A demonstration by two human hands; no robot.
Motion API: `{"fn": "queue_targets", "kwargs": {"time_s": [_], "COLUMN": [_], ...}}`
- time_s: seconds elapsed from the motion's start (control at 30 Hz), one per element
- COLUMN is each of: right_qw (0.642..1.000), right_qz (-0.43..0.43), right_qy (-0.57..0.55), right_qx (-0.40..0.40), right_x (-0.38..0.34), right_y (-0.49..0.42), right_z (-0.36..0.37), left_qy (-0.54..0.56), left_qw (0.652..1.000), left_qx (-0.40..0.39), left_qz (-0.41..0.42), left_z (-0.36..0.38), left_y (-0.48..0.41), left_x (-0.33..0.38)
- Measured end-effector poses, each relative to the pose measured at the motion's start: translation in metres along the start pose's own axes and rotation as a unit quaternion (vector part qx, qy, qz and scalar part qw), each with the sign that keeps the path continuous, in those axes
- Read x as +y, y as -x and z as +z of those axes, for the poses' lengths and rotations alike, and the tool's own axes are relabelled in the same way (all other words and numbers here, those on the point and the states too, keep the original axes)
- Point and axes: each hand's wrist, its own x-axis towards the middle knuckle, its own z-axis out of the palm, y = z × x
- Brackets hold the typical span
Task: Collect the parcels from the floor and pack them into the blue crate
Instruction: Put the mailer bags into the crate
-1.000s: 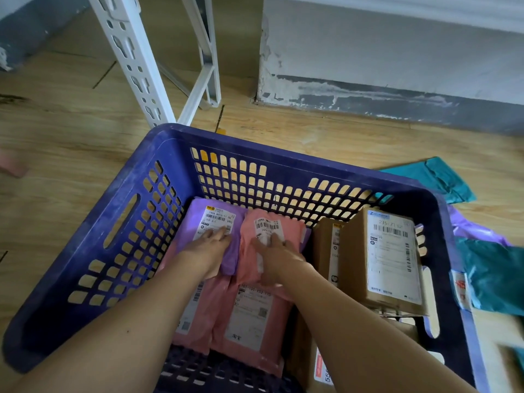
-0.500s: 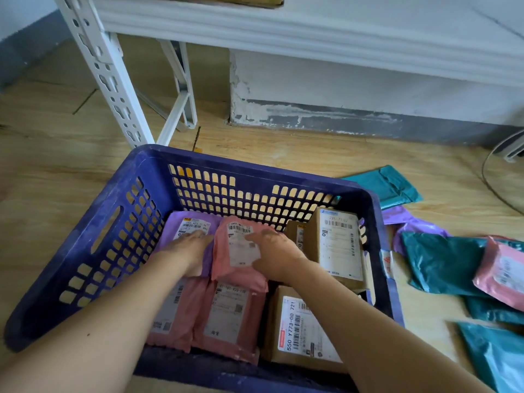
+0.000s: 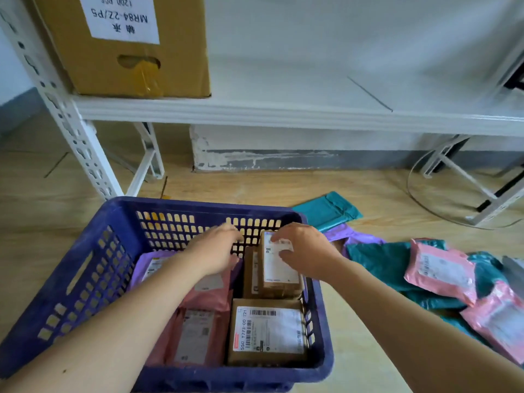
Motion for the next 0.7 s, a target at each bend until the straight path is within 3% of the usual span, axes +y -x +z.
{"fn": "queue_targets", "kwargs": {"time_s": [0.2,0.7], "right_qw": [0.996,0.966], "right_qz": [0.082,0.239], "right_qy": [0.004,-0.083], "right_qx": [0.032,0.047], "right_x": [0.073,0.240], "right_y": [0.032,0.086], "right_z": [-0.031,0.009], "left_qy": [0.016,-0.047], "left_qw": [0.991,0.979], "left_qx": [0.081,-0.019], "left_qz": [0.107,0.200], "left_z": [-0.014,0.072], "left_y": [-0.024,-0.119], "left_x": [0.082,0.216]}}
